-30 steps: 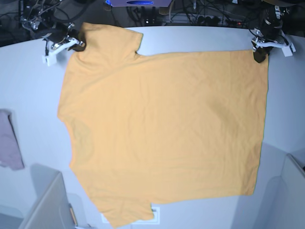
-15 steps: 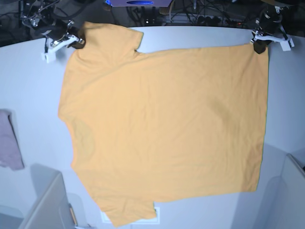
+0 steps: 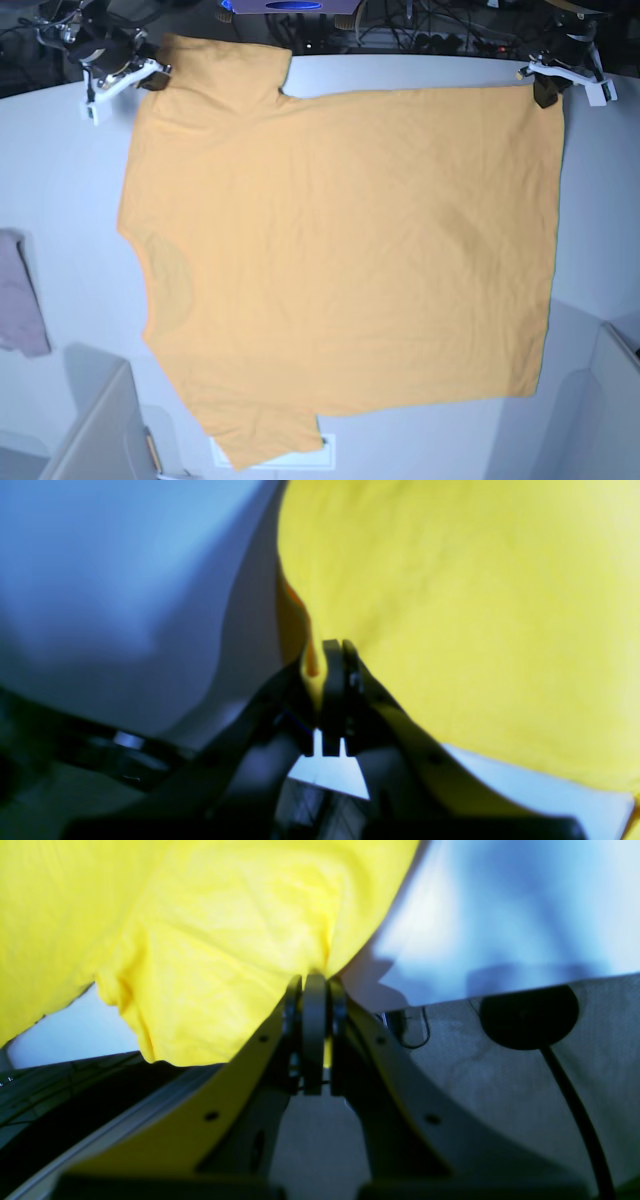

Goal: Fold the T-shirt properly
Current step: 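Lift the shoulder edges and pull them toward the robot with both grippers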

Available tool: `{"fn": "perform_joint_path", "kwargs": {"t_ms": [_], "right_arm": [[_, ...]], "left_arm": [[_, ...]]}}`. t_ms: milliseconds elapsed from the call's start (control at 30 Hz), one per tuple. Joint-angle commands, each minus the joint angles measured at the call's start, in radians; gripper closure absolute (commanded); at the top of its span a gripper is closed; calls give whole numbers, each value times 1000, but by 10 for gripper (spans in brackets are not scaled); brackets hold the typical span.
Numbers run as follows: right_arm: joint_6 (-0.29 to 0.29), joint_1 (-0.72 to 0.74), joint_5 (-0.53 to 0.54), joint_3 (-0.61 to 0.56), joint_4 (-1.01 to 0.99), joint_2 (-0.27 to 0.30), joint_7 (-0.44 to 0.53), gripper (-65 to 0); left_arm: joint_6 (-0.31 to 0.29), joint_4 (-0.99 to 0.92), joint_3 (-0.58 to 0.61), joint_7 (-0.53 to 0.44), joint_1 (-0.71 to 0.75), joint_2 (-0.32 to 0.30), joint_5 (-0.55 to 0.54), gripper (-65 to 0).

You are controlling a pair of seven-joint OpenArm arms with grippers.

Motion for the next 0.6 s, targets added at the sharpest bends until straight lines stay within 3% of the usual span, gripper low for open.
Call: {"fn": "perform_joint_path", "kwargs": {"t_ms": [0, 200, 433, 567], "right_arm": [[1, 2, 30, 6, 25, 6, 11, 0], [-3, 39, 194, 5, 29, 17, 8, 0], [-5, 130, 202, 6, 29, 28, -66, 0], [-5, 168, 202, 6, 29, 28, -66, 0]], "left_arm": [[-11, 34, -6, -19, 8, -8, 16, 0], [-8, 98, -6, -17, -25, -3, 43, 0], [-6, 108, -10, 126, -135, -3, 43, 0], [-6, 108, -10, 152, -181, -3, 43, 0]]}}
